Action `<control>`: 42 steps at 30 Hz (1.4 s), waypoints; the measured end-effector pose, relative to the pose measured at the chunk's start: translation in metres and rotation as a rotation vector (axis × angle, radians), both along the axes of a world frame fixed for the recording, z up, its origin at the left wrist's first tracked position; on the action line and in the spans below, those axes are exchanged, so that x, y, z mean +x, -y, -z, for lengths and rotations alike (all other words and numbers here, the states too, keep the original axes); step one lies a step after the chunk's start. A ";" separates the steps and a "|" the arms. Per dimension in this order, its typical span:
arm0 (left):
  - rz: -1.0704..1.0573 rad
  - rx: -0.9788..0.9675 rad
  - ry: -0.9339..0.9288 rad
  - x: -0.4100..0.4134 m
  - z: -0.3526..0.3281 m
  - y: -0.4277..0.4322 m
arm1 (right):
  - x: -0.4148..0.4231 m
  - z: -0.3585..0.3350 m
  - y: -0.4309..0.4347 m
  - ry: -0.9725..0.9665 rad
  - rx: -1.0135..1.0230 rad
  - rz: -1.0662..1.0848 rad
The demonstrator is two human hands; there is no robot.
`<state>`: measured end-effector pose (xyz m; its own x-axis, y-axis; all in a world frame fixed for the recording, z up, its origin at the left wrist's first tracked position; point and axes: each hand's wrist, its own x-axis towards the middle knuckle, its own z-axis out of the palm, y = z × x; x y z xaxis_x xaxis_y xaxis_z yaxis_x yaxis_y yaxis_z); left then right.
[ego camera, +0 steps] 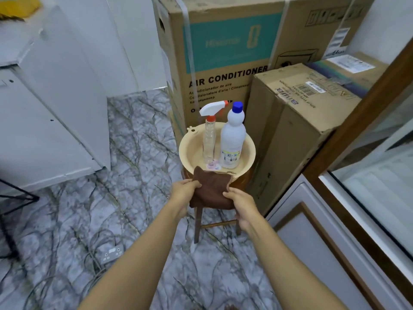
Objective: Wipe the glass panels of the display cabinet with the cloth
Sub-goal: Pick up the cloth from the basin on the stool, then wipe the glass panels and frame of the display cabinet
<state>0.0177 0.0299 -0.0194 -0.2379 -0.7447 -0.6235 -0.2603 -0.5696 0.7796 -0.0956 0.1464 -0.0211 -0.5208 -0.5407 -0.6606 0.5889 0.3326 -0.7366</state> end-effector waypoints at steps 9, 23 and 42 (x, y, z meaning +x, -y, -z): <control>0.310 -0.036 -0.278 0.029 -0.044 -0.022 | 0.045 -0.038 -0.051 -0.265 -0.176 0.323; 0.691 -0.404 -0.775 -0.134 -0.194 -0.105 | -0.039 -0.210 -0.177 -1.056 -0.306 0.700; 0.203 -1.365 -1.172 -0.373 -0.432 -0.166 | -0.240 -0.424 -0.188 -2.207 0.376 1.235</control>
<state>-0.3551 0.1958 0.4123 -0.1994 -0.4402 0.8755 0.7324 0.5266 0.4316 -0.3357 0.3347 0.4032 -0.0855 0.2886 0.9536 -0.5568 0.7799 -0.2859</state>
